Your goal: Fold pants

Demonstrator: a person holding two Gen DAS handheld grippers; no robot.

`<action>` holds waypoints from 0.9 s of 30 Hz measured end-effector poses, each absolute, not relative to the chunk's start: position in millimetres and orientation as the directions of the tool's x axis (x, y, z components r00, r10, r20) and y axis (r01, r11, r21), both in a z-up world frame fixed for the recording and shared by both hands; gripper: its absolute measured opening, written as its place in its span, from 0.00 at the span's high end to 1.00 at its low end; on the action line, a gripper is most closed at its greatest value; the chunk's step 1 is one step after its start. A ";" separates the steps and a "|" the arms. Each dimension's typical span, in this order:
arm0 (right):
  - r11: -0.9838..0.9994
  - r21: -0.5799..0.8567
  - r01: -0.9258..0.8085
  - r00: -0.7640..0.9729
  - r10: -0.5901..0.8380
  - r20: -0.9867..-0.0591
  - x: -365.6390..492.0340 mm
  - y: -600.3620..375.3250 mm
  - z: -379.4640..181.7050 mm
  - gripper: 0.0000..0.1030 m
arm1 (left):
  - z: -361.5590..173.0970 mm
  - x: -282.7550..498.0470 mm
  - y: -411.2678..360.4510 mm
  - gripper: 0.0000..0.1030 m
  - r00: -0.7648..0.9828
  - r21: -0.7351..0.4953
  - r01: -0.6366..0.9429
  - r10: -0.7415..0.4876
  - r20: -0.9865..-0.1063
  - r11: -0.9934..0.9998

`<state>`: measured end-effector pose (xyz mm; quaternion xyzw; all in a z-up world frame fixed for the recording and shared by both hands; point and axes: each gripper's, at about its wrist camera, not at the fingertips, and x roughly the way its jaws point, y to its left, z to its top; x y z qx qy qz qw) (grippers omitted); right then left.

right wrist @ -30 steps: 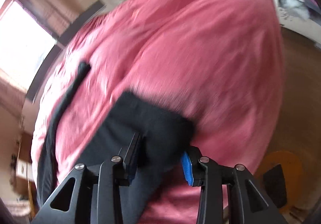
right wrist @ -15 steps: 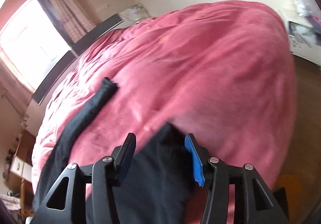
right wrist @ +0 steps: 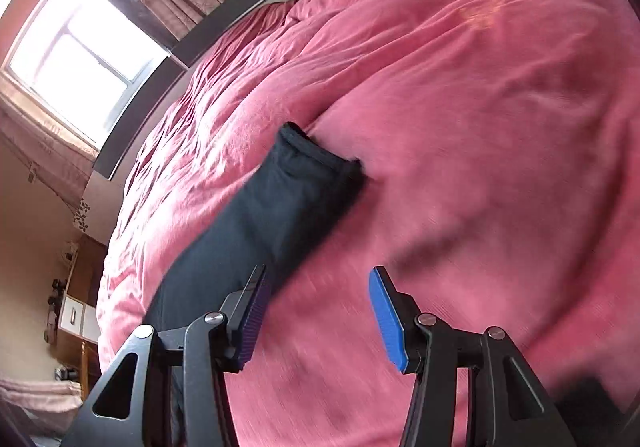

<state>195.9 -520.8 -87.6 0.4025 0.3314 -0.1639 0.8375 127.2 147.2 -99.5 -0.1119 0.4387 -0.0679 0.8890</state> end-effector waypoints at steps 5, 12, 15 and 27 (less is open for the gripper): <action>0.570 0.567 0.595 0.707 -0.035 -0.706 232.8 -537.5 -97.6 0.49 | -89.3 143.0 144.3 0.40 0.643 -0.235 0.046 -0.209 -0.737 0.971; 0.576 0.537 0.616 0.684 -0.053 -0.728 258.6 -545.1 -99.9 0.80 | -107.9 168.2 153.9 0.39 0.615 -0.245 -0.049 -0.164 -0.772 0.968; 0.622 0.498 0.605 0.685 -0.088 -0.723 253.0 -539.8 -88.5 0.85 | -112.8 165.6 148.1 0.37 0.624 -0.215 -0.039 -0.144 -0.768 0.976; 0.622 0.377 0.686 0.661 -0.316 -0.681 162.7 -544.5 -60.8 0.91 | -105.2 157.8 157.8 0.36 0.611 -0.283 0.015 -0.233 -0.756 0.959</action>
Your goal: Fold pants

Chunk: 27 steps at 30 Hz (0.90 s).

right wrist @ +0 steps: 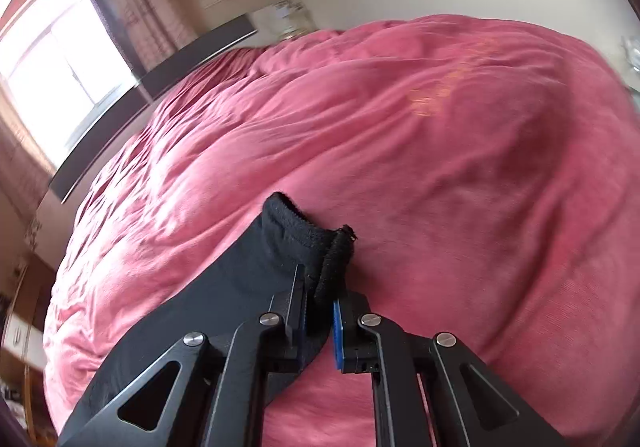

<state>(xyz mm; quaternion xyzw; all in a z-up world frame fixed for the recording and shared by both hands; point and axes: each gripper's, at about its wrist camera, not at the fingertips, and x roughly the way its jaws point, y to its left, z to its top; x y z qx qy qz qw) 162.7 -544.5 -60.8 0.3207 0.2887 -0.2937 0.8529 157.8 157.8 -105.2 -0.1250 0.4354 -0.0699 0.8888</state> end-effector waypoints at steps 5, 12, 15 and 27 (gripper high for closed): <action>0.594 0.360 0.719 0.623 -0.323 -0.712 151.8 -546.1 -99.1 0.91 | -100.1 152.6 165.3 0.36 0.601 -0.301 0.023 -0.253 -0.758 0.953; 0.636 0.261 0.726 0.592 -0.385 -0.708 162.6 -534.7 -119.9 0.90 | -77.2 170.5 195.8 0.36 0.634 -0.322 -0.036 -0.227 -0.739 0.946; 0.636 0.263 0.725 0.594 -0.385 -0.706 163.8 -534.7 -126.5 0.90 | -64.3 190.0 218.2 0.36 0.659 -0.306 -0.084 -0.178 -0.731 0.948; 0.640 0.268 0.720 0.598 -0.376 -0.708 169.0 -537.8 -140.2 0.90 | -64.8 302.7 286.3 0.31 0.654 -0.243 -0.216 -0.044 -0.755 0.946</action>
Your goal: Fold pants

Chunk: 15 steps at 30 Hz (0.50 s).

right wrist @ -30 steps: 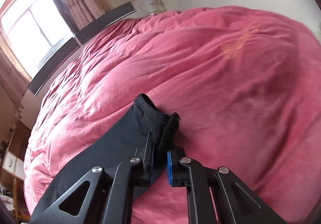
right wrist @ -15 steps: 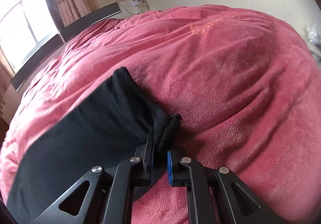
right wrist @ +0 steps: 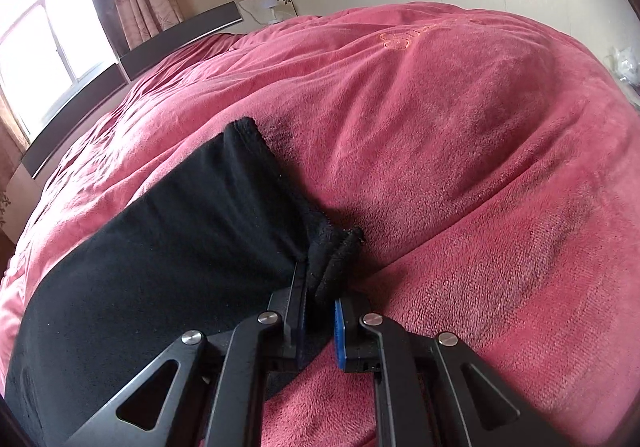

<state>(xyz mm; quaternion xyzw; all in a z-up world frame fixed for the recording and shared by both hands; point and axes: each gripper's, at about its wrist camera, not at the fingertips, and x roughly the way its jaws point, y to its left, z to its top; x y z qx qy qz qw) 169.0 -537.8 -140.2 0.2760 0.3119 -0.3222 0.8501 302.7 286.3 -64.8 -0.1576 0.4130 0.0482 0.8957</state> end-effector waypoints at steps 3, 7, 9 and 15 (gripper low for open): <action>0.640 0.274 0.717 0.602 -0.371 -0.707 169.3 -539.8 -141.7 0.90 | -81.2 326.8 288.5 0.31 0.613 -0.265 -0.211 -0.084 -0.786 0.941; 0.641 0.275 0.717 0.603 -0.372 -0.706 169.7 -540.6 -144.5 0.90 | -104.5 345.7 295.0 0.33 0.564 -0.284 -0.267 -0.089 -0.821 0.921; 0.643 0.270 0.717 0.601 -0.374 -0.706 170.6 -540.2 -145.1 0.90 | -111.6 349.6 303.9 0.67 0.570 -0.374 -0.292 -0.154 -0.807 0.880; 0.643 0.265 0.718 0.603 -0.384 -0.700 170.2 -536.2 -148.3 0.90 | -89.7 348.0 304.2 0.94 0.659 -0.416 -0.274 -0.145 -0.738 0.867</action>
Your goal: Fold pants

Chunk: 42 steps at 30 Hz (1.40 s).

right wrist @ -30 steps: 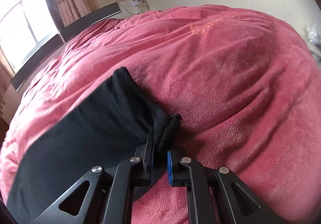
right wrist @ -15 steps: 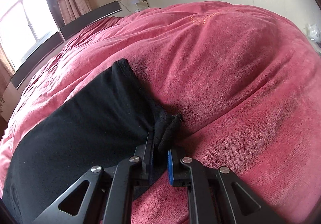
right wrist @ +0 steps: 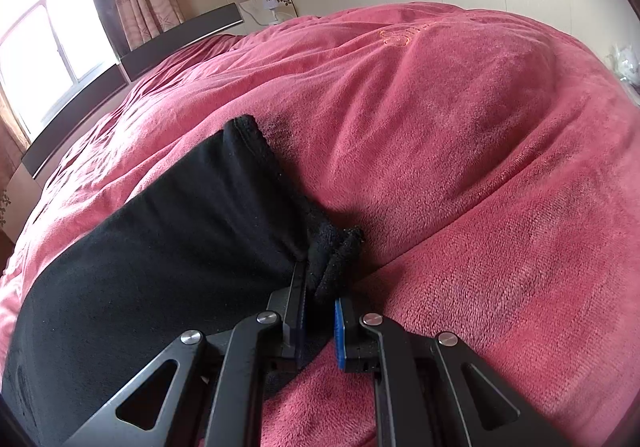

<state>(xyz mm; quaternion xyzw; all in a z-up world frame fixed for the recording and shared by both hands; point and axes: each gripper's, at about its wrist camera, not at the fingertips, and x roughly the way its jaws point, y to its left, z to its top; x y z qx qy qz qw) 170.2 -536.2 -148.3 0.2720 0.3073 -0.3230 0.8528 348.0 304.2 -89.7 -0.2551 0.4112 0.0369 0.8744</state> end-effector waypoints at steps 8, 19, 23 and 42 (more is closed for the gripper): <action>0.650 0.233 0.723 0.561 -0.356 -0.747 177.9 -541.3 -138.9 0.84 | -123.5 339.9 298.6 0.95 0.637 -0.343 -0.319 -0.068 -0.768 0.884; 0.693 0.244 0.678 0.624 -0.368 -0.689 183.3 -557.1 -58.7 0.47 | -139.9 340.1 299.5 0.92 0.647 -0.365 -0.331 -0.073 -0.759 0.870; 0.730 0.213 0.650 0.577 -0.291 -0.763 233.7 -565.4 -60.5 0.48 | -139.6 342.5 301.9 0.76 0.638 -0.369 -0.339 -0.077 -0.767 0.866; 0.695 0.224 0.683 0.529 -0.259 -0.808 254.6 -575.6 -57.1 0.86 | -98.1 334.7 304.6 0.96 0.648 -0.436 -0.258 -0.180 -0.740 0.862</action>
